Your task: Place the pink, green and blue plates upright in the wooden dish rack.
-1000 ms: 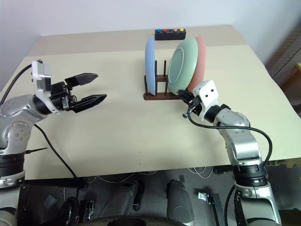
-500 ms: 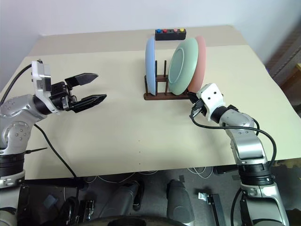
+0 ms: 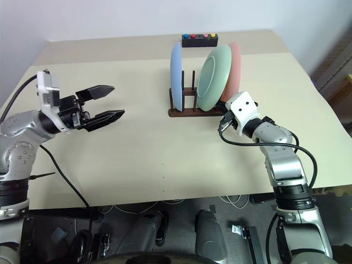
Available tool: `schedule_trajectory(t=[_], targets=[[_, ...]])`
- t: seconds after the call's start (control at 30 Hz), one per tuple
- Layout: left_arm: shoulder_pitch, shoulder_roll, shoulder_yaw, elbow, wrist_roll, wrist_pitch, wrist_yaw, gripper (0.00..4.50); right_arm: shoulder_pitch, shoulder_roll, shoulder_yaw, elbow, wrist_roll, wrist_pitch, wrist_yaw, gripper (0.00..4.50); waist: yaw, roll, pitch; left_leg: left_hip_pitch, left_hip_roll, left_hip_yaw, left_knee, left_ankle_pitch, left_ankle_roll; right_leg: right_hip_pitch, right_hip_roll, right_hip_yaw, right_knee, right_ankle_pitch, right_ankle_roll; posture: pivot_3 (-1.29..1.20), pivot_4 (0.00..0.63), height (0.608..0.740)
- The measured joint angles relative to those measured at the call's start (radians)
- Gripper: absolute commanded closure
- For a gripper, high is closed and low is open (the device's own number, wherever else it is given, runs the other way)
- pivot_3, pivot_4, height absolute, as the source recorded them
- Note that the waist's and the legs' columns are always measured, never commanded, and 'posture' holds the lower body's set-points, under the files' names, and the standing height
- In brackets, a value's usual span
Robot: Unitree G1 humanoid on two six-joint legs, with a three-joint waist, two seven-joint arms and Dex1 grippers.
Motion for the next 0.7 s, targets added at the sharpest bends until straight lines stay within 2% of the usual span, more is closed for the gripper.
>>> schedule_trajectory(t=[0.27, 0.7], targets=[[-0.001, 0.0, 0.0, 0.0, 0.0, 0.0, 0.0, 0.0, -0.096, 0.008, 0.036, -0.029, 0.0, 0.029, 0.0, 4.46, -0.001, 0.0, 0.0, 0.0, 0.0, 0.0, 0.0, 0.0, 0.0, 0.0, 0.0, 0.0, 0.0, 0.0, 0.0, 0.0, 0.15, 0.74], [0.0, 0.0, 0.0, 0.0, 0.0, 0.0, 0.003, 0.0, -0.133, 0.016, 0.055, -0.042, 0.0, 0.05, 0.001, 4.46, -0.001, 0.0, 0.0, 0.0, 0.0, 0.0, 0.0, 0.0, 0.0, 0.0, 0.0, 0.0, 0.0, 0.0, 0.0, 0.0, 0.15, 0.74]])
